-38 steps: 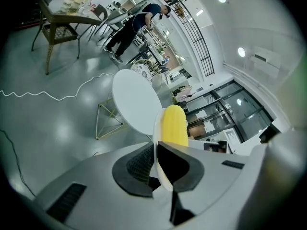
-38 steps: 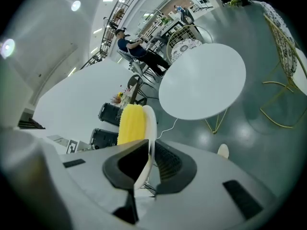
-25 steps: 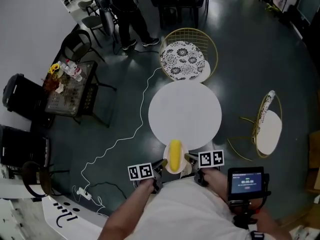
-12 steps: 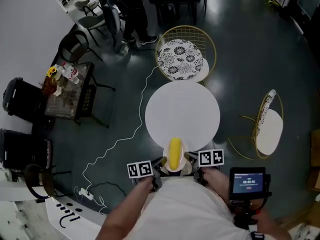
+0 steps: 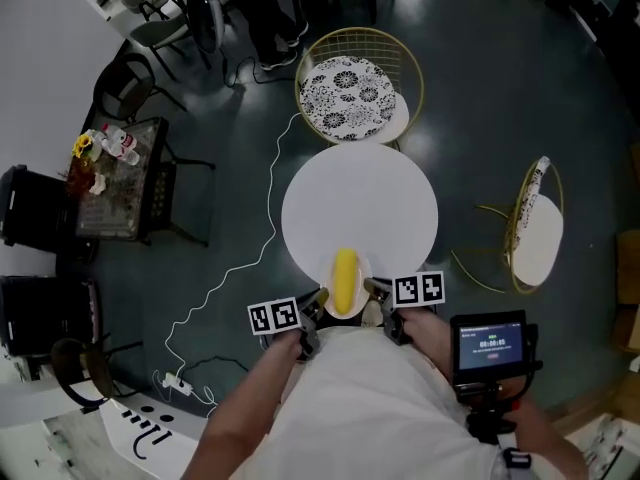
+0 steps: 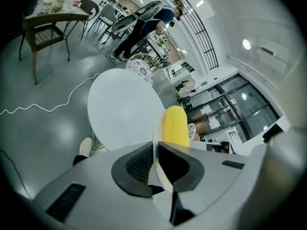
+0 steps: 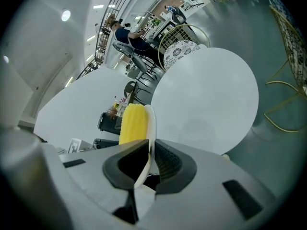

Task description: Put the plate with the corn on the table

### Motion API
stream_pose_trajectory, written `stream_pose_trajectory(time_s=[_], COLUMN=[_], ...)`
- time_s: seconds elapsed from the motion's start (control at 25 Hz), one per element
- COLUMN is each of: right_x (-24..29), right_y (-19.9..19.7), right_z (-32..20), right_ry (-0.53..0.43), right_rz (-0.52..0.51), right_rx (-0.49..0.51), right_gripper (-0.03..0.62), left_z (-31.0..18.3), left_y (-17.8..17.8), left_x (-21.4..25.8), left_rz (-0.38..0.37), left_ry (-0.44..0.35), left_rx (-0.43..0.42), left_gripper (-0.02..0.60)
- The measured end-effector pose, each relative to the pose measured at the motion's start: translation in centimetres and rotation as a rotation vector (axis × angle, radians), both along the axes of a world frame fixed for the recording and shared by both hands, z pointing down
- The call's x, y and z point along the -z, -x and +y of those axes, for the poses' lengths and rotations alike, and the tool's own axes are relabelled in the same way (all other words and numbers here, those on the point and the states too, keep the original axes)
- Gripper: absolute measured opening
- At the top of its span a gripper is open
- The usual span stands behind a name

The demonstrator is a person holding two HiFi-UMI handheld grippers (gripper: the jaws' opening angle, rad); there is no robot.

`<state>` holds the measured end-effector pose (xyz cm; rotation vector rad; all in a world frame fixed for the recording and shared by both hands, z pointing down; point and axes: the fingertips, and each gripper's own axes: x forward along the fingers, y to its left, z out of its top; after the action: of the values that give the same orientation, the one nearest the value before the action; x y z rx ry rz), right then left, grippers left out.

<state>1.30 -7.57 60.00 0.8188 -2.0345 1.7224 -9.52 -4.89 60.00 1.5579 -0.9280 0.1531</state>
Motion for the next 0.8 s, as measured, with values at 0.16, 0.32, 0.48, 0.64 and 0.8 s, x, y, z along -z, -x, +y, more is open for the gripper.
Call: stream_pose_trajectory(time_s=[0.16, 0.32, 0.48, 0.64, 0.8], right_x=[-0.7, -0.9, -1.1, -3.4, -4.7], right_y=[2.6, 2.4, 2.0, 2.7, 2.9], right_z=[-2.9, -3.3, -4.1, -7.8, -9.4], right_ry=[-0.02, -0.01, 0.005, 0.011, 0.028], right_rz=[-0.011, -0.019, 0.008, 0.038, 0.05], right_rx=[0.007, 0.01, 0.008, 0.01, 0.008], right_gripper=[0.048, 0.048, 0.048, 0.048, 0.048], left_z=[-2.9, -3.8, -4.8, -8.5, -10.3], left_y=[2.6, 2.2, 1.8, 2.5, 2.7], left_x=[-0.3, -0.7, -0.6, -2.9, -4.2], left_rz=[-0.021, -0.028, -0.034, -0.039, -0.041], left_ry=[-0.022, -0.021, -0.02, -0.007, -0.002], left_rx=[-0.014, -0.027, -0.049, -0.057, -0.068], left_gripper=[0.031, 0.031, 0.031, 0.031, 0.031])
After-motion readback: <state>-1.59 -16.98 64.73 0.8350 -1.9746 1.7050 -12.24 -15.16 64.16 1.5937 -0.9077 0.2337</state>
